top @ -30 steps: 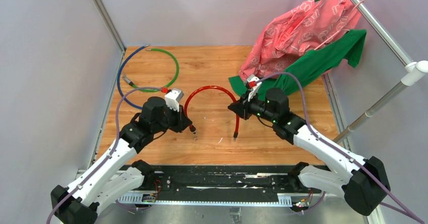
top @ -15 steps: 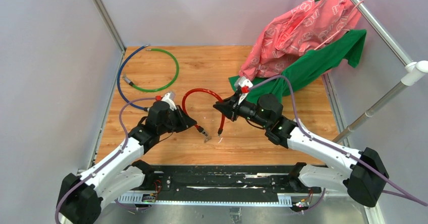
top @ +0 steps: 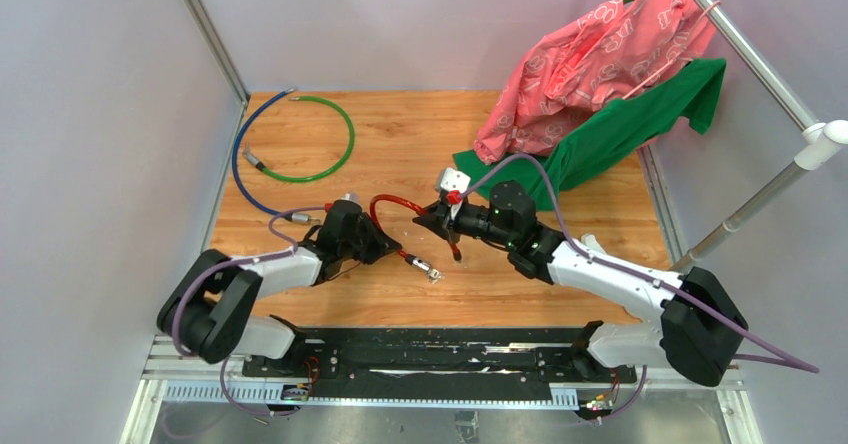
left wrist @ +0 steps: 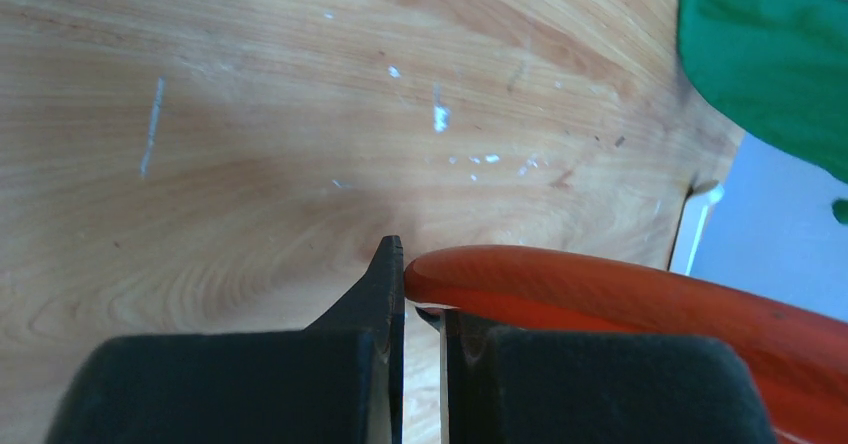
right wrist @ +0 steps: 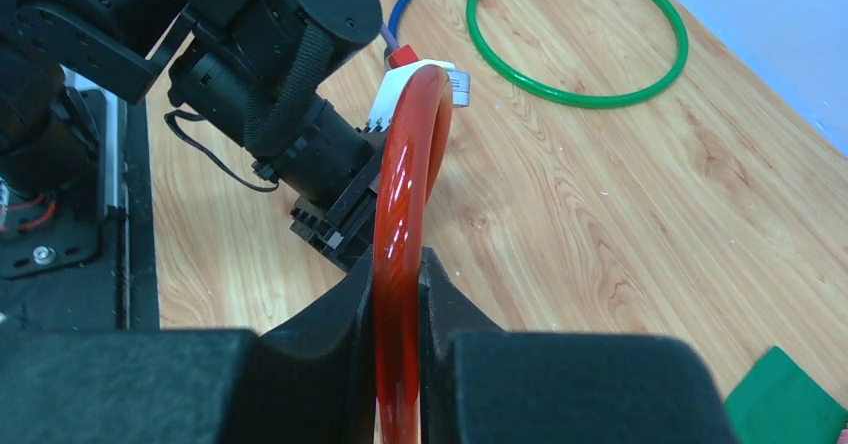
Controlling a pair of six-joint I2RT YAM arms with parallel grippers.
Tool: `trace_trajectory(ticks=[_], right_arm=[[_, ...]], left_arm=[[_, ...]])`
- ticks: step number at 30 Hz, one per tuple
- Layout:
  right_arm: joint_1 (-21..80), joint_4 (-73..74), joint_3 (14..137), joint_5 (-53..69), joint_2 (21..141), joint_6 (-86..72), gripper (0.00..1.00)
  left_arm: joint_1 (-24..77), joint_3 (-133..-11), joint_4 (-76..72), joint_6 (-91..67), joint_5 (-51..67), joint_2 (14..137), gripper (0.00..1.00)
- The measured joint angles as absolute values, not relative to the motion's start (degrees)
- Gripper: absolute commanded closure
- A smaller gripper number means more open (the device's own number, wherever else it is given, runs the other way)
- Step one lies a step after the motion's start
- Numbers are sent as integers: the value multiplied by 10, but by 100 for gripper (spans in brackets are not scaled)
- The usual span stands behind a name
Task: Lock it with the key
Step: Adjust the lock.
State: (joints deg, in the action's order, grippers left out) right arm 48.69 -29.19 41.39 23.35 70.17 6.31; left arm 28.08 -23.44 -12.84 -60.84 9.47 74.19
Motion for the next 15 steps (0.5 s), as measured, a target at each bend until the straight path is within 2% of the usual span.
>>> trace_trajectory(ticks=[4,15], right_arm=[[484,-298,423,248,731,85,100],[481,-554,432,261,890,3,100]], left_arm=[[277,-241,-164,-637,89,813,100],[275,-255,-211,-653,82,857,100]])
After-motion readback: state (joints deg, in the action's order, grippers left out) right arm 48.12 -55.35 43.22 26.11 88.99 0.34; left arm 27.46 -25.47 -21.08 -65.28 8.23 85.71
